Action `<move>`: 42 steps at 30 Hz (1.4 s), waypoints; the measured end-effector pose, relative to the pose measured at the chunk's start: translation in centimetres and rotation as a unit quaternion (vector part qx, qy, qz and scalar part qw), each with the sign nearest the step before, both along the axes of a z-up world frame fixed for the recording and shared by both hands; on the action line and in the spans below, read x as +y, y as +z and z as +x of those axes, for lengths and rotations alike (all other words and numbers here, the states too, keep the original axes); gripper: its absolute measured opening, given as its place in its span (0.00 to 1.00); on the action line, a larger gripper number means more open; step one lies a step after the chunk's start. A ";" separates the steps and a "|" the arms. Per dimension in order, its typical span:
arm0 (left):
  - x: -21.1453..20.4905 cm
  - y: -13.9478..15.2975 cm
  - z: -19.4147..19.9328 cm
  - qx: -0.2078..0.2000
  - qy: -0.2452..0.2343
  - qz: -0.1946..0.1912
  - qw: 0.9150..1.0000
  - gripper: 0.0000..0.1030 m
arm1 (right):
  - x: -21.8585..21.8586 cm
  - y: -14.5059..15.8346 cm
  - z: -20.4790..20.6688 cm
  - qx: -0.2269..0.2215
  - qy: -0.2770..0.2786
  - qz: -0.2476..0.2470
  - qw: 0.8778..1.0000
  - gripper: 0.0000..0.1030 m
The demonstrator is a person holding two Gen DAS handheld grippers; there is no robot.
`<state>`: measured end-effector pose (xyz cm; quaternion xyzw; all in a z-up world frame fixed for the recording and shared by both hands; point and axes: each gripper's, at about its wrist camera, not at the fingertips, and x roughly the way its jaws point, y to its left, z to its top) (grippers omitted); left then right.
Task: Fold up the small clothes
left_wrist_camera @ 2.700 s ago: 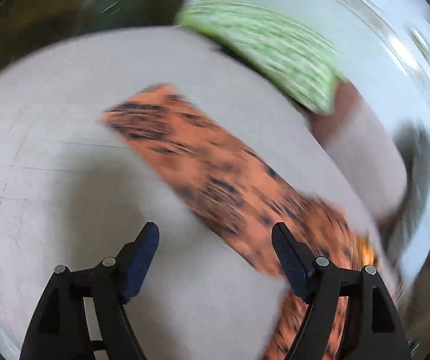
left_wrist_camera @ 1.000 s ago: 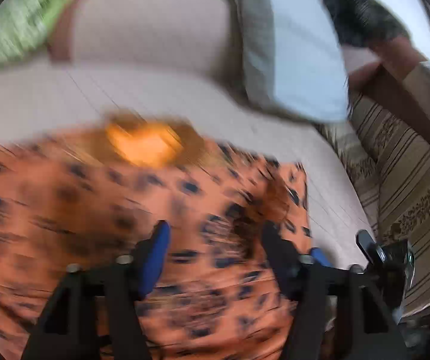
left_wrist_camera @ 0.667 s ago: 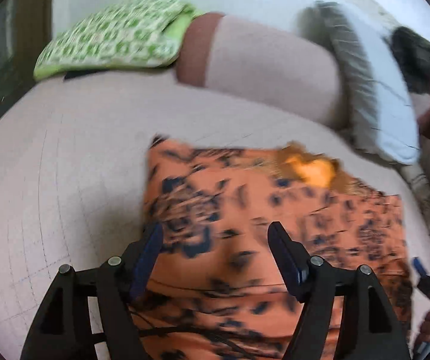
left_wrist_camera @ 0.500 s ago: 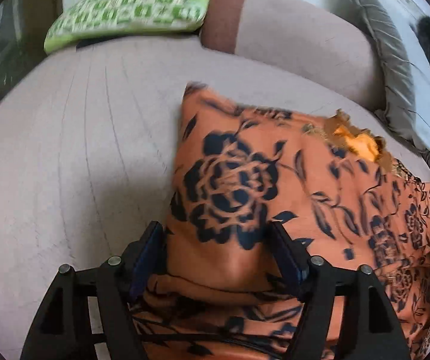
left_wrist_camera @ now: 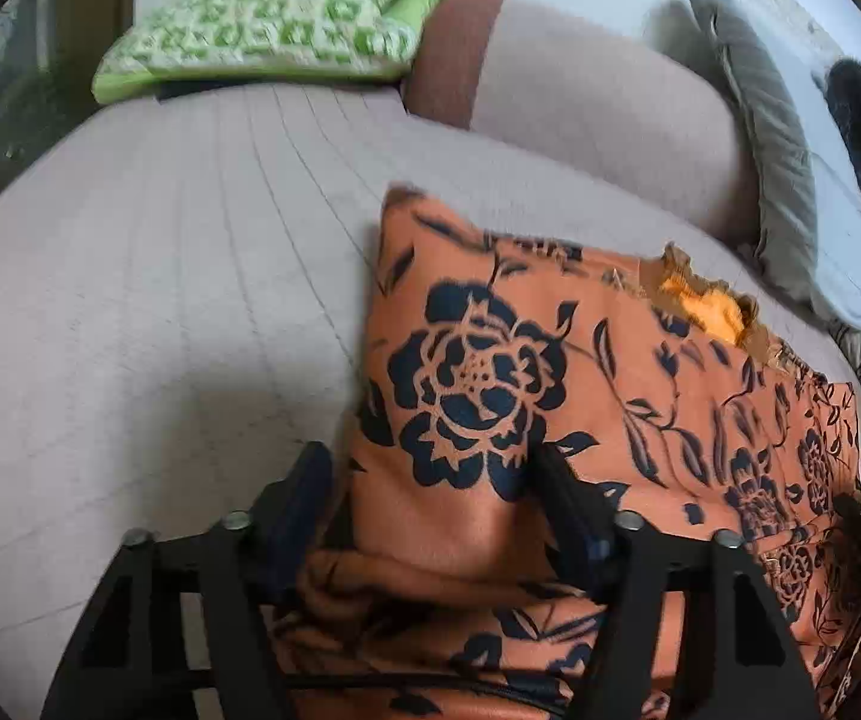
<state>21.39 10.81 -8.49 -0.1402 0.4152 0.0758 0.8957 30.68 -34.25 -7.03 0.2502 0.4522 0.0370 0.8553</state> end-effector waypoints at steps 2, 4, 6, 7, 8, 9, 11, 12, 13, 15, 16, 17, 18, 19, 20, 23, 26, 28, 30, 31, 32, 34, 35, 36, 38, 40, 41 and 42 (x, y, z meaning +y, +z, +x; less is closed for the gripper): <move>0.0 2.1 -1.4 -0.050 0.004 0.022 0.998 0.64 | -0.5 1.7 -1.0 -0.020 -0.006 -0.015 1.000 0.40; -0.3 3.2 -2.0 -0.072 0.009 0.056 0.996 0.65 | -1.6 3.3 -2.1 -0.057 -0.013 -0.020 0.998 0.66; -0.5 1.3 -0.8 -0.013 0.003 0.074 0.997 0.65 | -2.4 4.3 -2.3 -0.074 -0.017 -0.047 0.996 0.66; -0.4 -0.5 0.0 0.035 -0.002 0.069 0.997 0.67 | -3.2 4.4 -1.9 -0.068 -0.022 -0.050 0.996 0.66; 0.0 -1.8 0.3 0.051 0.002 0.046 0.998 0.69 | -4.1 4.1 -1.0 -0.057 -0.022 -0.042 0.997 0.66; 0.5 -1.5 0.0 0.034 0.015 0.029 0.999 0.70 | -4.9 3.9 0.0 -0.052 -0.020 -0.037 0.998 0.66; 0.1 -0.7 -0.1 0.031 0.008 0.050 0.998 0.70 | -5.7 3.5 2.2 -0.042 -0.012 -0.041 0.998 0.66; -0.1 -0.7 -0.1 0.031 0.006 0.059 0.998 0.70 | -5.7 3.3 3.4 -0.035 -0.004 -0.035 0.999 0.66; -0.2 -0.9 -0.1 0.032 0.004 0.063 0.998 0.70 | -5.8 3.1 4.7 -0.031 0.010 -0.025 0.999 0.66; 0.0 -1.0 0.0 0.034 0.006 0.054 0.998 0.70 | -5.7 2.9 6.5 -0.035 0.029 -0.022 0.999 0.65; 0.2 -1.0 0.1 0.035 0.009 0.044 0.998 0.71 | -5.8 2.8 7.3 -0.037 0.030 -0.014 0.999 0.63; 0.3 -1.1 0.3 0.037 0.011 0.037 0.999 0.71 | -6.0 2.5 8.2 -0.034 0.028 -0.003 0.999 0.48; 0.4 -1.2 0.4 0.038 0.014 0.030 0.999 0.72 | -6.1 1.8 9.1 -0.021 0.027 0.002 0.999 0.22; 0.6 -1.2 0.5 0.037 0.015 0.028 0.999 0.73 | -6.0 0.8 10.2 0.002 0.029 -0.006 1.000 0.15; 0.7 -1.2 0.6 0.037 0.014 0.030 0.999 0.73 | -6.1 -0.1 10.9 0.014 0.027 -0.028 0.999 0.08; 0.8 -1.2 0.8 0.037 0.012 0.038 0.999 0.73 | -7.1 0.5 10.8 -0.006 -0.015 -0.053 0.998 0.07; 0.8 -1.2 1.0 0.038 0.012 0.038 0.999 0.73 | -9.6 0.5 10.0 0.010 -0.059 -0.013 0.998 0.12; 0.8 -1.2 1.1 0.039 0.012 0.037 0.998 0.73 | -9.9 1.6 7.7 0.000 -0.051 -0.019 0.999 0.12; 0.9 -1.1 1.2 0.041 0.015 0.034 0.998 0.73 | -9.0 2.9 5.1 -0.016 -0.020 -0.054 0.998 0.50; 0.9 -1.1 1.2 0.042 0.016 0.033 0.998 0.73 | -8.4 3.4 3.4 -0.021 -0.006 -0.062 0.998 0.69; 0.9 -1.1 1.2 0.042 0.017 0.032 0.998 0.73 | -7.7 3.8 1.6 -0.033 0.007 -0.070 0.997 0.82; 0.8 -1.0 1.0 0.042 0.018 0.030 0.999 0.73 | -6.1 3.9 -0.5 -0.032 0.046 -0.085 0.995 0.82; 0.8 -1.1 0.9 0.041 0.018 0.030 0.999 0.73 | -5.4 3.5 -0.9 -0.019 0.060 -0.083 0.995 0.81; 0.8 -1.1 0.8 0.041 0.018 0.030 0.999 0.73 | -5.4 3.0 -1.4 -0.002 0.071 -0.078 0.994 0.80; 0.8 -1.2 0.6 0.039 0.017 0.030 0.999 0.73 | -4.8 1.6 -1.2 0.029 0.082 -0.092 0.992 0.78; 0.7 -1.3 0.5 0.037 0.015 0.030 0.999 0.73 | -5.3 0.3 -0.9 0.053 0.074 -0.125 0.988 0.31; 0.7 -1.3 0.4 0.037 0.014 0.032 0.999 0.73 | -6.0 0.7 -1.1 0.050 0.065 -0.106 0.991 0.18; 0.7 -1.3 0.3 0.036 0.014 0.032 0.999 0.73 | -6.1 1.8 -1.6 0.038 0.060 -0.120 0.990 0.10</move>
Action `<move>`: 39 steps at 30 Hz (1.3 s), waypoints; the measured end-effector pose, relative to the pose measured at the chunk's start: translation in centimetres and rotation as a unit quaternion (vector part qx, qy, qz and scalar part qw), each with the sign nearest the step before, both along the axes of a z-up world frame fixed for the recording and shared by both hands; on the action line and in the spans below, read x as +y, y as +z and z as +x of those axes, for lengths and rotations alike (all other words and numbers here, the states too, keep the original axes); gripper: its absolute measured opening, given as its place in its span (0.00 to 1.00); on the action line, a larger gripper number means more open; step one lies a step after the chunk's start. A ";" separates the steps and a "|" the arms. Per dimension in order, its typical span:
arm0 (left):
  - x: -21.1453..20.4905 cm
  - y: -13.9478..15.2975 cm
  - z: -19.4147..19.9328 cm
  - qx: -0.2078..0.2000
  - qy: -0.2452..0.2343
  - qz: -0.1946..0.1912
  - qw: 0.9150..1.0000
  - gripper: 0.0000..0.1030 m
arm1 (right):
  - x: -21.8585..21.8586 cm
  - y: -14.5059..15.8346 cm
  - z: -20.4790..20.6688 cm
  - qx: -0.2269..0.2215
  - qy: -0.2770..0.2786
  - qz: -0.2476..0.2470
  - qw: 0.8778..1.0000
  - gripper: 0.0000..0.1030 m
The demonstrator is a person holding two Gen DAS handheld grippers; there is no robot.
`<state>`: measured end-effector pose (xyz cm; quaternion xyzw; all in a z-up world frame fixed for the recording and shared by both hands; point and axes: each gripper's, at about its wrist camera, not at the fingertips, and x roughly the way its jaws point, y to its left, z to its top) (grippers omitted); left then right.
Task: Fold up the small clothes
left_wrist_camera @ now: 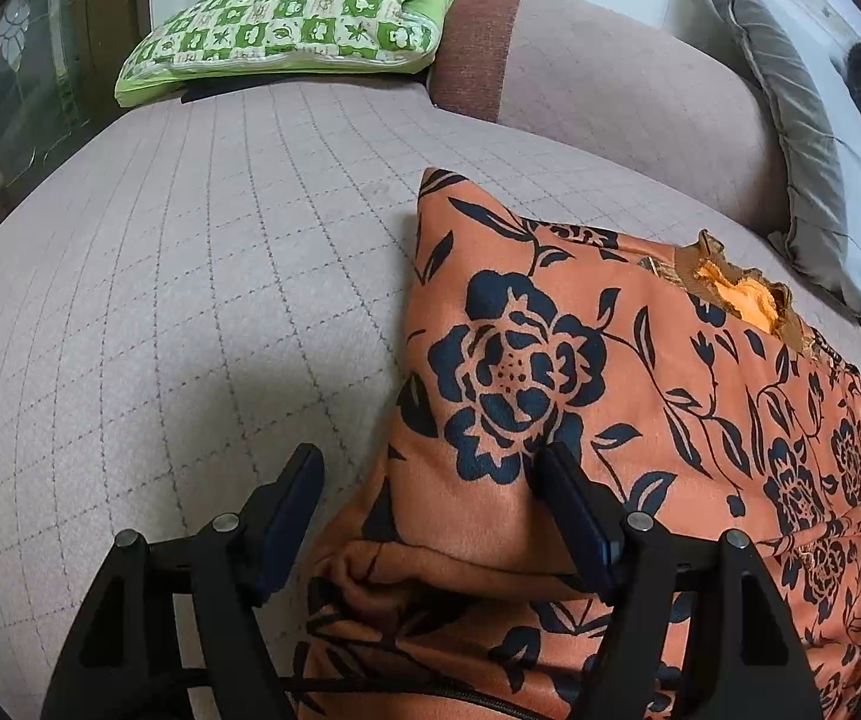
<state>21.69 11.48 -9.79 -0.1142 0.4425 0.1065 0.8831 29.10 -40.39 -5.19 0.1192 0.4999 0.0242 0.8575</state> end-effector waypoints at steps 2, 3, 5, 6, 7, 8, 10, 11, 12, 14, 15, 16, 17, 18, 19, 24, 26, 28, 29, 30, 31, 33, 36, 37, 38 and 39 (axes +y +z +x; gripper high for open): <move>0.0 0.0 0.0 0.002 0.001 0.000 1.000 0.73 | -0.5 0.2 0.0 -0.004 -0.011 -0.081 0.997 0.00; -0.1 0.0 0.0 0.003 0.001 0.001 1.000 0.73 | -2.0 -1.8 0.5 0.048 -0.022 -0.058 0.997 0.01; -0.1 0.2 -0.1 0.006 -0.001 -0.003 1.000 0.73 | -3.6 -1.2 -0.4 0.029 -0.043 -0.017 0.999 0.01; 0.0 0.3 -0.1 0.005 -0.002 -0.007 1.000 0.73 | -3.7 -0.3 -1.0 0.006 -0.050 -0.014 0.999 0.06; 0.2 0.6 -0.1 0.004 0.000 -0.011 1.000 0.73 | -3.6 1.0 -1.7 -0.024 -0.052 -0.007 0.998 0.06; 0.5 1.1 -0.3 -0.003 0.006 -0.016 1.000 0.73 | -3.0 1.8 -2.1 -0.039 -0.045 -0.002 0.998 0.13; 1.4 2.8 -1.2 -0.045 0.026 -0.029 0.998 0.73 | -1.2 3.4 -2.7 -0.070 -0.011 0.015 0.997 0.47; 1.9 3.7 -1.9 -0.071 0.038 -0.030 0.996 0.73 | -0.1 4.1 -3.2 -0.095 0.009 0.030 0.995 0.78; 2.4 4.5 -2.4 -0.090 0.048 -0.026 0.994 0.73 | 1.1 4.6 -3.3 -0.111 0.025 0.040 0.993 0.81; 3.5 4.8 -2.8 -0.097 0.065 -0.025 0.993 0.73 | 2.4 3.0 -2.0 -0.096 0.044 0.048 0.993 0.80; 4.2 4.3 -2.7 -0.087 0.071 -0.042 0.993 0.74 | 2.9 1.3 -0.5 -0.065 0.034 0.042 0.996 0.80; 4.9 3.5 -2.3 -0.068 0.071 -0.069 0.993 0.74 | 1.9 -1.8 0.5 -0.011 -0.006 0.027 1.000 0.80; 5.9 2.2 -2.0 -0.042 0.075 -0.114 0.990 0.74 | 1.2 -3.2 0.5 0.009 -0.035 0.029 0.999 0.76; 6.5 1.4 -1.9 -0.030 0.082 -0.139 0.986 0.73 | 0.6 -3.2 -0.4 -0.029 -0.049 0.046 0.997 0.75; 6.9 0.8 -1.8 -0.023 0.084 -0.159 0.983 0.73 | 0.5 -2.7 -1.0 -0.050 -0.056 0.045 0.996 0.75; 6.4 3.0 -2.7 -0.087 0.068 -0.149 0.983 0.73 | 3.2 1.6 -2.8 -0.140 0.004 0.065 0.988 0.76; 5.1 3.8 -2.3 -0.108 0.025 -0.146 0.983 0.73 | 5.4 3.3 -1.6 -0.158 0.053 0.080 0.983 0.76; 3.4 4.2 -0.4 -0.098 -0.030 -0.122 0.987 0.73 | 7.0 3.3 -0.3 -0.152 0.082 0.087 0.981 0.76; 2.9 4.3 0.4 -0.095 -0.045 -0.108 0.989 0.73 | 7.7 2.3 0.4 -0.145 0.081 0.084 0.983 0.76; 2.7 4.4 1.6 -0.089 -0.057 -0.089 0.990 0.73 | 8.0 1.5 0.8 -0.134 0.079 0.086 0.984 0.76; 2.6 4.3 2.5 -0.080 -0.056 -0.075 0.992 0.73 | 8.0 0.6 1.0 -0.126 0.079 0.100 0.984 0.76; 3.3 3.6 4.9 -0.061 -0.064 -0.077 0.993 0.73 | 7.9 -0.9 0.8 -0.119 0.075 0.113 0.984 0.76; 5.5 -0.2 7.4 -0.003 -0.072 -0.121 0.990 0.42 | 7.7 -3.4 1.1 -0.108 0.075 0.129 0.983 0.76; 6.2 -0.3 7.3 -0.020 -0.068 -0.132 0.989 0.21 | 7.2 -3.5 1.1 -0.114 0.077 0.140 0.981 0.76; 7.3 -0.2 7.4 -0.022 -0.068 -0.158 0.985 0.12 | 6.9 -3.5 1.1 -0.117 0.078 0.148 0.979 0.76; 7.9 -0.1 7.6 -0.020 -0.071 -0.177 0.982 0.11 | 6.2 -3.7 1.0 -0.118 0.080 0.158 0.977 0.76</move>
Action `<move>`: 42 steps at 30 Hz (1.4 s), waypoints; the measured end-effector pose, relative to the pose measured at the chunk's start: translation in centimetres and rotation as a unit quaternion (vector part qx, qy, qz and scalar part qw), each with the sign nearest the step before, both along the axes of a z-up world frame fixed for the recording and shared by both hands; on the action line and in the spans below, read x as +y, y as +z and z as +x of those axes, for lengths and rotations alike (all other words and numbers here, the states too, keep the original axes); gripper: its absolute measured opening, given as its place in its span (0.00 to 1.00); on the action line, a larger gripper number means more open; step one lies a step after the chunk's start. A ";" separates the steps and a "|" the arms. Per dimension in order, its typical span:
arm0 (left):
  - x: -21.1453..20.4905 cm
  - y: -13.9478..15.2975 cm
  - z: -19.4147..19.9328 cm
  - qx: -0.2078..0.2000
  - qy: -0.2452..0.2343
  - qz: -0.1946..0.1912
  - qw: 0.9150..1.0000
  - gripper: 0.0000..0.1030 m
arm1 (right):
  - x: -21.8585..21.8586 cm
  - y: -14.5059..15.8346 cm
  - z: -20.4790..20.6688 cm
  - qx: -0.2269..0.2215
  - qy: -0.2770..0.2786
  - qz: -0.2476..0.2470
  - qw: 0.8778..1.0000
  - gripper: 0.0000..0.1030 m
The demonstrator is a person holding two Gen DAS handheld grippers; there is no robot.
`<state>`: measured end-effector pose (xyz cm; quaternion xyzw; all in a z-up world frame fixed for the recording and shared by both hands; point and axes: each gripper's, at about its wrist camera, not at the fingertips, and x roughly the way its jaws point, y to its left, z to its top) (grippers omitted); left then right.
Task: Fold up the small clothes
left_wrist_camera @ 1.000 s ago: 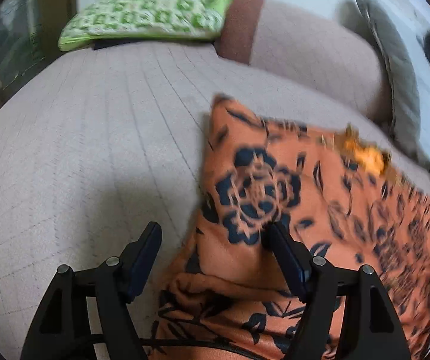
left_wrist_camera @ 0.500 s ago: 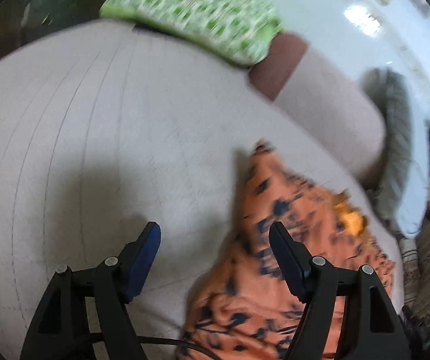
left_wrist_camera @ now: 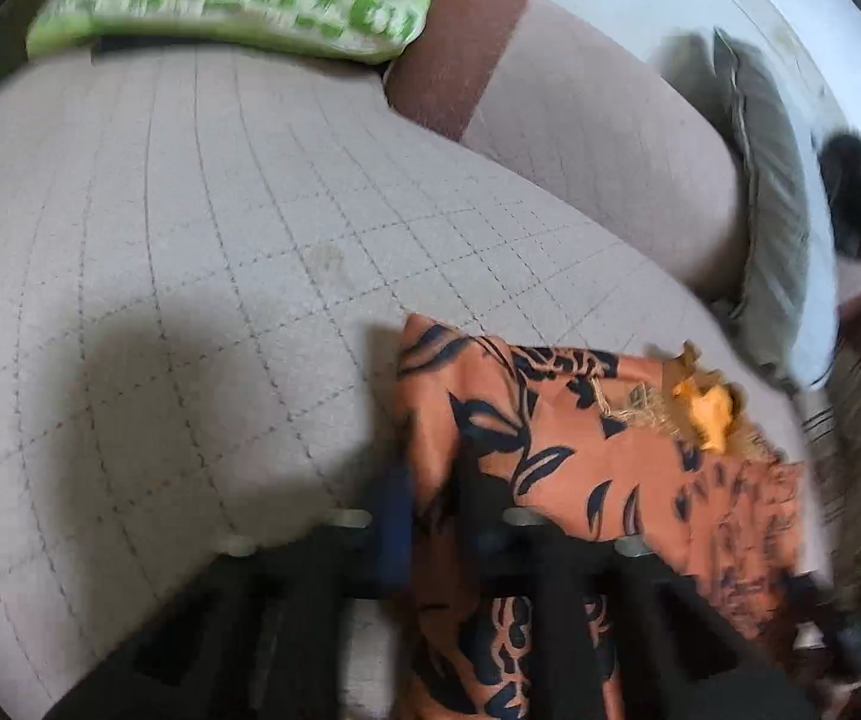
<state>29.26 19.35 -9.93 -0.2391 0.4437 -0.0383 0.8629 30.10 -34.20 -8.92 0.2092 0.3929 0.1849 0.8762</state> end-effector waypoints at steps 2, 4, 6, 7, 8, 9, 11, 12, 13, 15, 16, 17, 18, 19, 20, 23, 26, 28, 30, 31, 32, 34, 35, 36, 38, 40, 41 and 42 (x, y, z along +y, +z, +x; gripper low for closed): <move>-0.2 0.7 0.3 -0.004 -0.014 0.027 1.000 0.11 | 0.0 -0.2 0.0 -0.001 0.002 0.005 1.000 0.76; -1.7 0.4 0.6 -0.009 -0.051 0.099 0.994 0.15 | 0.1 -0.2 -0.1 -0.003 0.006 0.004 1.000 0.76; -1.7 0.1 0.6 -0.009 -0.057 0.104 0.993 0.17 | -0.2 -0.2 -0.1 -0.003 0.009 0.012 1.000 0.76; -1.6 0.6 0.6 0.000 -0.049 0.097 0.994 0.21 | -0.3 -0.3 -0.1 -0.003 0.009 0.017 1.000 0.76; -1.5 1.5 0.1 0.008 -0.035 0.095 0.995 0.21 | -0.4 -0.4 -0.1 -0.004 0.009 0.020 1.000 0.76; -1.5 2.4 -0.6 -0.002 -0.030 0.094 0.995 0.22 | -0.6 -0.4 -0.3 -0.004 0.010 0.022 1.000 0.76; -2.3 4.1 -3.0 -0.037 -0.040 0.080 0.995 0.22 | -0.7 -0.3 -0.3 -0.005 0.010 0.026 1.000 0.76; -2.8 4.6 -4.4 -0.046 -0.052 0.072 0.995 0.22 | -0.7 -0.3 -0.3 -0.005 0.010 0.027 1.000 0.76; -3.3 4.7 -5.5 -0.052 -0.062 0.065 0.995 0.27 | -0.7 -0.3 -0.3 -0.005 0.010 0.026 1.000 0.76; -3.8 3.5 -6.4 -0.035 -0.073 0.071 0.994 0.36 | -0.5 -0.3 -0.3 -0.006 0.010 0.025 1.000 0.76; -3.9 2.2 -6.0 -0.001 -0.066 0.090 0.994 0.38 | -0.5 -0.3 -0.3 -0.006 0.010 0.026 1.000 0.76; -3.2 -0.2 -5.7 0.038 -0.052 0.086 0.994 0.38 | -0.6 -0.2 -0.3 -0.006 0.010 0.027 1.000 0.76; -2.5 -0.2 -6.1 0.021 -0.038 0.062 0.997 0.37 | -0.6 -0.2 -0.4 -0.007 0.011 0.027 1.000 0.76; -2.1 0.3 -6.4 0.021 -0.022 0.052 0.998 0.36 | -0.6 -0.2 -0.4 -0.007 0.011 0.028 1.000 0.76; -2.5 1.3 -6.7 0.029 -0.004 0.076 0.997 0.36 | -0.7 -0.2 -0.5 -0.009 0.010 0.030 0.999 0.76; -4.0 4.4 -8.3 -0.013 0.002 0.122 0.992 0.35 | -0.6 -0.2 -0.4 -0.008 0.010 0.031 0.999 0.76; -5.5 4.8 -8.9 -0.023 -0.010 0.158 0.987 0.39 | -0.4 -0.3 -0.4 -0.008 0.009 0.029 0.999 0.76; -5.0 1.2 -7.5 0.047 -0.007 0.178 0.983 0.42 | -0.4 -0.2 -0.4 -0.008 0.010 0.029 1.000 0.76; -4.0 1.2 -8.3 0.030 0.024 0.137 0.990 0.42 | -0.5 -0.3 -0.4 -0.009 0.010 0.032 0.999 0.76; -4.4 2.0 -8.7 0.034 0.036 0.152 0.987 0.42 | -0.6 -0.3 -0.4 -0.010 0.010 0.037 0.999 0.76; -5.0 3.0 -9.4 0.022 0.042 0.166 0.985 0.41 | -0.7 -0.3 -0.4 -0.009 0.010 0.039 0.999 0.76; -5.9 4.8 -10.8 -0.019 0.039 0.154 0.987 0.45 | -0.5 -0.3 -0.3 -0.008 0.010 0.033 0.999 0.76; -6.8 5.7 -11.9 -0.045 0.035 0.156 0.986 0.51 | -0.5 -0.2 -0.4 -0.009 0.010 0.031 0.999 0.76; -7.5 5.8 -12.3 -0.053 0.031 0.169 0.984 0.65 | -0.5 -0.1 -0.4 -0.008 0.009 0.031 0.999 0.76; -8.8 3.9 -11.8 -0.013 0.031 0.224 0.974 0.69 | -0.7 0.6 -0.7 0.003 -0.002 0.030 1.000 0.76; -8.3 0.7 -10.9 0.044 0.035 0.224 0.973 0.72 | -1.1 2.7 -1.5 -0.026 -0.015 0.048 0.998 0.76; -8.1 0.9 -11.4 0.026 0.043 0.212 0.976 0.72 | -1.2 3.4 -1.6 -0.045 -0.012 0.051 0.998 0.76; -8.2 1.1 -11.3 0.032 0.039 0.217 0.975 0.72 | -1.2 3.4 -1.5 -0.052 -0.015 0.042 0.998 0.78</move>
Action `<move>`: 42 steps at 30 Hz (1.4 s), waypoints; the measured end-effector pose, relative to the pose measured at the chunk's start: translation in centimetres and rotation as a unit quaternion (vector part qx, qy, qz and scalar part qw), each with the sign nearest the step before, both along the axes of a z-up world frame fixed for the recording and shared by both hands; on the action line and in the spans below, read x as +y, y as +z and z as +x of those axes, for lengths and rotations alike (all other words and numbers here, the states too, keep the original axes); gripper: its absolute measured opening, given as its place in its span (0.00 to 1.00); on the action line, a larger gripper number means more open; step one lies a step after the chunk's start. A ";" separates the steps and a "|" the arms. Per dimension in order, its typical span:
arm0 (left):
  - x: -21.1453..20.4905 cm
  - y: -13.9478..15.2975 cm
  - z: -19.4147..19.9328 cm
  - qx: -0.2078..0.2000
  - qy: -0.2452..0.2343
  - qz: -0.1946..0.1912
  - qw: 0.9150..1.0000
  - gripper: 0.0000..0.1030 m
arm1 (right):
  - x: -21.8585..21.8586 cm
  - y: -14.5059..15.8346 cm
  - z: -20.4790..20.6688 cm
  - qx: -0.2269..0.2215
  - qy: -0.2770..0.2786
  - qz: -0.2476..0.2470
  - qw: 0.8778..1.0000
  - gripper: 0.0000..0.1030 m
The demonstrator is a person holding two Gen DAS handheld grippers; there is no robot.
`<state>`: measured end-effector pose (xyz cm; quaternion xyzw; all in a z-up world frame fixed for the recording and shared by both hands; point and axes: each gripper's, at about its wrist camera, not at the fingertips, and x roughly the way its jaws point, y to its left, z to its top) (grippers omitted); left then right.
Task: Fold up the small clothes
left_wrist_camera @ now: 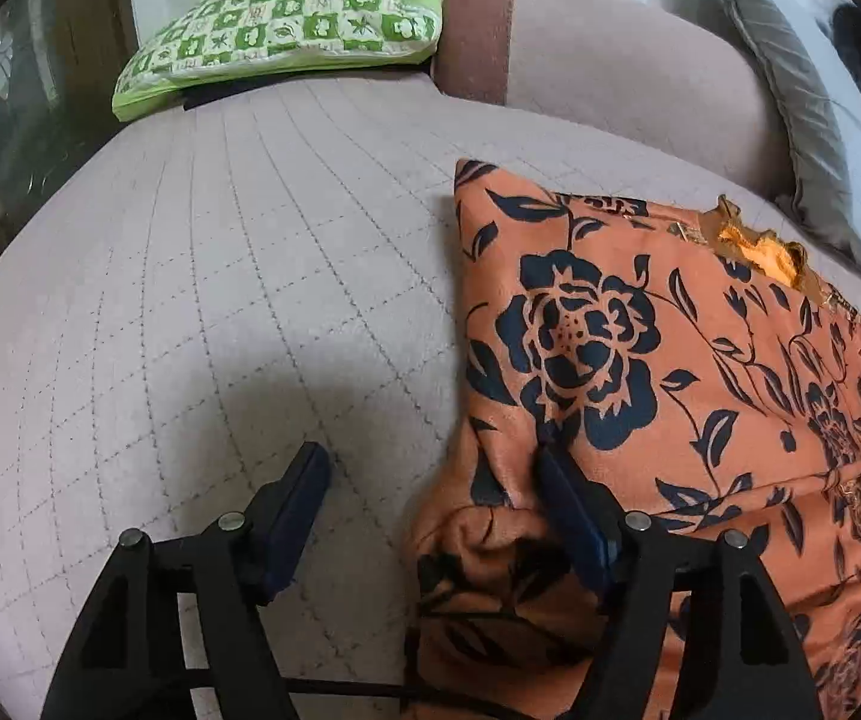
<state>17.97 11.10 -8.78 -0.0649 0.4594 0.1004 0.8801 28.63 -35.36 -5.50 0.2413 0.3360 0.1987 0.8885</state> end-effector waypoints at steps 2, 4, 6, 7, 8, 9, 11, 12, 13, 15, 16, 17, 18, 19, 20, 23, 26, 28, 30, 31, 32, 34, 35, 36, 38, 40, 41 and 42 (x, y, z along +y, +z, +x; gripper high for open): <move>-0.4 0.1 0.2 0.004 -0.009 0.014 1.000 0.72 | -0.2 -3.3 2.1 0.079 -0.020 -0.035 0.996 0.82; -0.1 0.9 0.1 0.008 -0.004 -0.006 1.000 0.69 | -0.9 -2.9 1.5 0.073 -0.037 -0.029 0.996 0.77; 1.3 3.3 -1.2 -0.026 0.001 -0.025 0.999 0.69 | -1.3 -0.7 0.4 0.068 -0.038 -0.021 0.997 0.77; 1.4 4.5 -2.5 -0.046 0.004 -0.022 0.999 0.69 | -1.7 0.8 -0.9 0.048 -0.043 -0.016 0.998 0.77; 1.6 6.0 -4.1 -0.072 0.010 -0.017 0.997 0.69 | -2.2 2.4 -2.6 0.026 -0.052 -0.025 0.998 0.77; 1.9 7.9 -6.5 -0.108 0.021 -0.015 0.994 0.69 | -2.7 3.7 -4.1 0.007 -0.055 -0.034 0.998 0.77; 2.9 11.3 -10.9 -0.170 0.043 -0.015 0.984 0.69 | -3.9 6.9 -8.4 -0.047 -0.071 -0.068 0.994 0.77; 3.2 13.2 -13.6 -0.198 0.056 -0.015 0.978 0.69 | -4.6 8.7 -10.9 -0.080 -0.083 -0.089 0.989 0.77; 3.6 15.0 -16.1 -0.228 0.067 -0.014 0.971 0.69 | -5.3 10.6 -13.7 -0.115 -0.097 -0.110 0.982 0.77; 4.1 18.7 -21.0 -0.290 0.093 -0.005 0.953 0.74 | -6.0 14.5 -19.7 -0.190 -0.130 -0.157 0.960 0.77; 4.2 20.1 -22.9 -0.311 0.101 0.000 0.945 0.77 | -6.2 16.2 -22.0 -0.217 -0.140 -0.172 0.951 0.78; 4.5 21.7 -25.4 -0.339 0.105 0.003 0.935 0.80 | -6.4 17.8 -24.8 -0.248 -0.149 -0.184 0.939 0.78; 4.7 22.8 -27.7 -0.363 0.104 0.006 0.926 0.86 | -6.3 19.3 -27.2 -0.276 -0.155 -0.193 0.929 0.79; 4.3 24.1 -30.0 -0.388 0.106 0.011 0.916 0.90 | -6.1 20.7 -30.0 -0.308 -0.163 -0.202 0.915 0.80; 3.8 25.3 -32.6 -0.416 0.109 0.014 0.903 0.91 | -5.8 21.9 -32.5 -0.337 -0.170 -0.208 0.902 0.82; 2.7 27.4 -36.9 -0.471 0.116 0.009 0.874 1.00 | -5.3 25.2 -38.8 -0.407 -0.197 -0.206 0.868 0.87; 1.5 27.3 -38.8 -0.496 0.123 0.000 0.860 1.00 | -5.5 26.6 -41.9 -0.419 -0.211 -0.181 0.864 0.98; 1.3 25.8 -37.7 -0.454 0.126 -0.004 0.882 1.00 | -5.6 25.5 -41.1 -0.373 -0.201 -0.170 0.890 0.99; 1.4 22.6 -34.6 -0.371 0.117 -0.027 0.921 1.00 | -6.3 22.6 -38.3 -0.264 -0.162 -0.150 0.939 0.99; 1.6 20.8 -33.3 -0.331 0.116 -0.037 0.936 1.00 | -6.8 19.8 -36.2 -0.187 -0.131 -0.128 0.965 0.99; 1.9 18.0 -31.4 -0.275 0.114 -0.057 0.953 1.00 | -7.3 17.1 -34.4 -0.121 -0.111 -0.104 0.981 0.99; 2.1 14.0 -29.1 -0.192 0.093 -0.085 0.973 1.00 | -8.4 11.8 -31.6 -0.002 -0.084 -0.065 0.994 0.98; 2.1 11.9 -28.4 -0.156 0.092 -0.095 0.979 1.00 | -9.0 9.5 -30.8 0.039 -0.083 -0.051 0.994 0.95; 2.1 10.0 -27.9 -0.125 0.088 -0.100 0.983 0.99 | -9.5 7.6 -30.2 0.076 -0.084 -0.041 0.993 0.93; 1.8 7.7 -27.7 -0.086 0.094 -0.110 0.986 0.99 | -9.8 4.7 -28.8 0.145 -0.053 -0.012 0.988 0.92; 1.5 6.0 -27.4 -0.043 0.089 -0.126 0.987 0.99 | -9.4 2.7 -28.3 0.180 -0.050 -0.009 0.982 0.90; 1.3 5.7 -27.5 -0.038 0.089 -0.128 0.987 0.99 | -8.9 1.7 -27.8 0.201 -0.037 -0.007 0.979 0.90; 1.2 5.6 -27.6 -0.036 0.091 -0.124 0.987 0.99 | -8.7 1.1 -27.7 0.211 -0.037 -0.004 0.977 0.86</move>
